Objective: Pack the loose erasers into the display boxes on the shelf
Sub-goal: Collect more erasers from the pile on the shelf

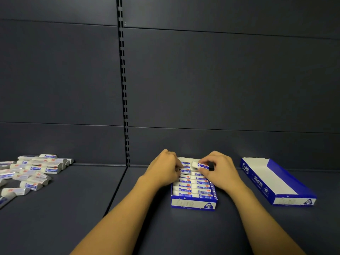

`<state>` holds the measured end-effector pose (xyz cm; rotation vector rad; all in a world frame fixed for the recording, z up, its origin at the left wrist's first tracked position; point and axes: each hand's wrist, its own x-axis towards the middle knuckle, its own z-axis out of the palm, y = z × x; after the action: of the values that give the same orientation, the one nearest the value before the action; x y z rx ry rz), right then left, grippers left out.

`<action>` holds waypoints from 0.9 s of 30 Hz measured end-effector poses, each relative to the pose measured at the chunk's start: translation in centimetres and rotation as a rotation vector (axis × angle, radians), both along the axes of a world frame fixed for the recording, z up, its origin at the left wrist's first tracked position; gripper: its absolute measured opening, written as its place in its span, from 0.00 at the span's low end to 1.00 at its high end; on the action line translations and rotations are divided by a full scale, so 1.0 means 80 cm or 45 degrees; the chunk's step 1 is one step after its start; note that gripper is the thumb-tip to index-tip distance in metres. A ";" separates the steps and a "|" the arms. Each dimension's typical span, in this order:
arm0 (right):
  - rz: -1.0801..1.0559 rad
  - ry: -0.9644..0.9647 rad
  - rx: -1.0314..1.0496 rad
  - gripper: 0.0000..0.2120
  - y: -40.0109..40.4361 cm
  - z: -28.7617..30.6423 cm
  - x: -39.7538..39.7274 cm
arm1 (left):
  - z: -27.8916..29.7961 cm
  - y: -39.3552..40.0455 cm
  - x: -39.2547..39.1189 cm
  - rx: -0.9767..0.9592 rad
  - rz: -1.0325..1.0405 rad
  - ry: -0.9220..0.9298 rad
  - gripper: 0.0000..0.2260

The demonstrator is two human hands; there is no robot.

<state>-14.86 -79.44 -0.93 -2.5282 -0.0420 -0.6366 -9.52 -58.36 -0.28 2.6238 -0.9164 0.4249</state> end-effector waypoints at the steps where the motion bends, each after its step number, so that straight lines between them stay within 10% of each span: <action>1: -0.004 0.013 -0.017 0.13 0.001 0.001 -0.001 | 0.000 -0.001 -0.001 -0.013 0.015 0.005 0.14; 27: -0.075 0.200 -0.242 0.15 0.013 0.005 0.000 | -0.007 -0.006 -0.005 -0.106 0.024 -0.008 0.12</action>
<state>-14.86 -78.39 -0.55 -2.7646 0.0294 -0.4741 -9.95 -58.84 -0.80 2.5591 -0.8578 0.4665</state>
